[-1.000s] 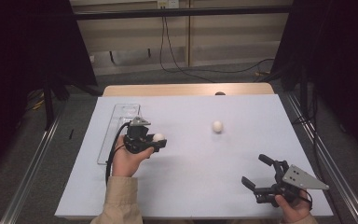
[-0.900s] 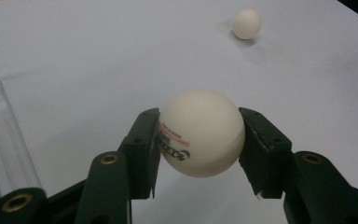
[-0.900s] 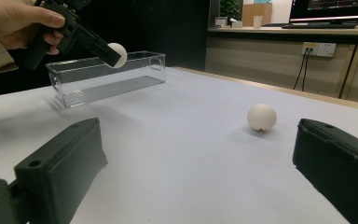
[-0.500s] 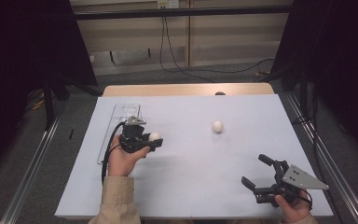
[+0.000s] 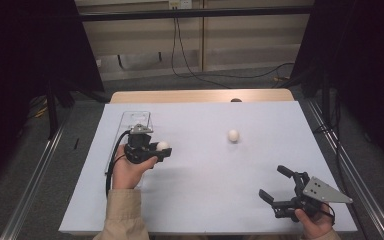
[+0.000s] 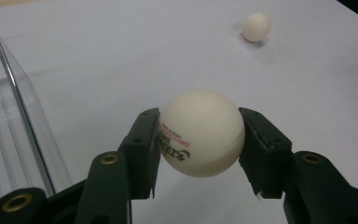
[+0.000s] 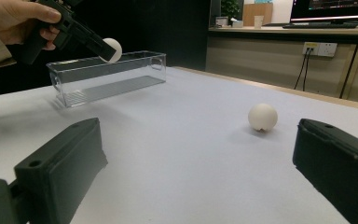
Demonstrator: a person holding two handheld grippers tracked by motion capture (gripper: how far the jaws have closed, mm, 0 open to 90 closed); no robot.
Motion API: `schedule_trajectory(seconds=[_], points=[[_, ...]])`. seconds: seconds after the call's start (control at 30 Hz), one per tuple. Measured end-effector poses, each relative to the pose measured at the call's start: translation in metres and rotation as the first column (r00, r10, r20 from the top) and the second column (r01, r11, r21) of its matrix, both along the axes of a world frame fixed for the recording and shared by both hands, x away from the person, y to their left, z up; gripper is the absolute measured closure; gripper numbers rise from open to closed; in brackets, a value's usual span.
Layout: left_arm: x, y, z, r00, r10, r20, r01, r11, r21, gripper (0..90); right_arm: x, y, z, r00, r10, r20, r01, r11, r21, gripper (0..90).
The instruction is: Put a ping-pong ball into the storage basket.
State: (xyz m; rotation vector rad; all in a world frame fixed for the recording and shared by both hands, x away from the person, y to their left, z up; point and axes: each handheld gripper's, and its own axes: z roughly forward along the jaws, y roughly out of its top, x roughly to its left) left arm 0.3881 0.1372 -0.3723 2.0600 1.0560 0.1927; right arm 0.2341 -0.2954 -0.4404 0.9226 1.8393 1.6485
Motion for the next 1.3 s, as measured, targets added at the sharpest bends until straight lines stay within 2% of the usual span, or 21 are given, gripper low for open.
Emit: schedule_trajectory(seconds=[1.3], points=[[-0.001, 0.02, 0.006, 0.9987, 0.046, 0.022, -0.046, 0.9989, -0.002, 51.2, 0.0, 0.0, 0.0, 1.0, 0.001, 0.0, -0.001, 1.0, 0.002, 1.3]])
